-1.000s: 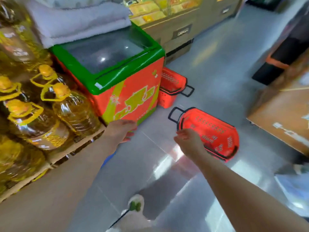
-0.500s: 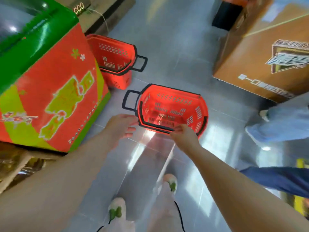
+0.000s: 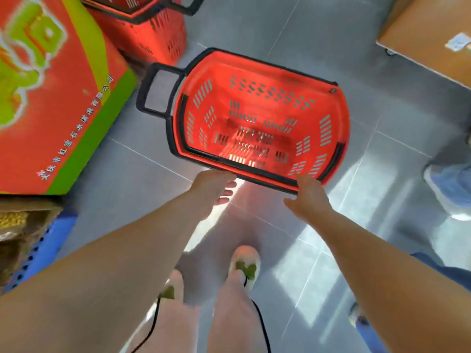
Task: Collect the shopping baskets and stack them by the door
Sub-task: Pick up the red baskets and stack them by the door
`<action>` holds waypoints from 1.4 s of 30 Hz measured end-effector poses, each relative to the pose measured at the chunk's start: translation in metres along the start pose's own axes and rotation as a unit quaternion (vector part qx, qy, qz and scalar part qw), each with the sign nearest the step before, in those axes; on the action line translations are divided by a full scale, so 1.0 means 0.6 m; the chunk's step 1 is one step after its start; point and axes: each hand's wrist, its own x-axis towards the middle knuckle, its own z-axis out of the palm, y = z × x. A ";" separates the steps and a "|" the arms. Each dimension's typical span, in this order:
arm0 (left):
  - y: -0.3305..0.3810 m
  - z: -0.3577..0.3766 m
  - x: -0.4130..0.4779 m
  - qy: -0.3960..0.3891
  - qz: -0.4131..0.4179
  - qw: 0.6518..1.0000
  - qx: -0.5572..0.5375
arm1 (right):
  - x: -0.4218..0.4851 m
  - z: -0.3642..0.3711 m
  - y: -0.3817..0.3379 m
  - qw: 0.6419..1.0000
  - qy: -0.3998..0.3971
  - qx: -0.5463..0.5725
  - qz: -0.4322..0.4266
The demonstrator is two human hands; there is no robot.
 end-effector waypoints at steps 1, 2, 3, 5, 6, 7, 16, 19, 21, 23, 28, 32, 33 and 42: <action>-0.004 0.003 0.013 0.004 -0.005 1.000 0.005 | 0.015 0.007 0.014 0.999 -0.001 -0.048 -0.009; -0.011 0.006 0.026 0.006 -0.009 1.000 0.010 | 0.028 0.016 0.027 0.995 -0.002 -0.095 -0.018; -0.020 0.007 0.042 0.010 -0.010 1.000 0.018 | 0.041 0.033 0.038 0.991 -0.001 -0.133 -0.026; -0.039 0.008 0.065 0.010 -0.018 0.999 0.032 | 0.053 0.056 0.048 0.981 0.002 -0.189 -0.036; -0.046 0.007 0.072 0.007 -0.023 0.999 0.036 | 0.053 0.064 0.048 0.976 0.012 -0.211 -0.045; -0.055 0.004 0.078 0.004 -0.028 0.999 0.037 | 0.051 0.075 0.044 0.973 0.027 -0.224 -0.056; -0.123 -0.039 0.099 0.023 -0.068 0.997 0.029 | -0.059 0.192 -0.096 0.987 -0.037 -0.144 -0.062; -0.144 -0.068 0.106 0.067 -0.050 0.996 0.034 | -0.089 0.242 -0.159 0.985 -0.095 -0.065 -0.127; -0.153 -0.106 0.113 0.124 -0.019 0.990 0.070 | -0.101 0.261 -0.192 0.976 -0.122 -0.030 -0.179; -0.156 -0.147 0.121 0.156 0.006 0.981 0.119 | -0.104 0.265 -0.201 0.969 -0.126 -0.011 -0.212; -0.142 -0.246 0.149 0.206 0.063 0.957 0.194 | -0.094 0.241 -0.162 0.950 -0.176 -0.157 -0.205; -0.131 -0.320 0.167 0.249 0.095 0.939 0.216 | -0.104 0.239 -0.137 0.907 -0.202 -0.303 -0.212; -0.138 -0.340 0.167 0.244 0.095 0.942 0.208 | -0.107 0.245 -0.146 0.901 -0.204 -0.312 -0.223; -0.274 -0.440 0.106 0.257 -0.025 0.962 0.092 | -0.141 0.350 -0.329 0.922 -0.198 -0.209 -0.260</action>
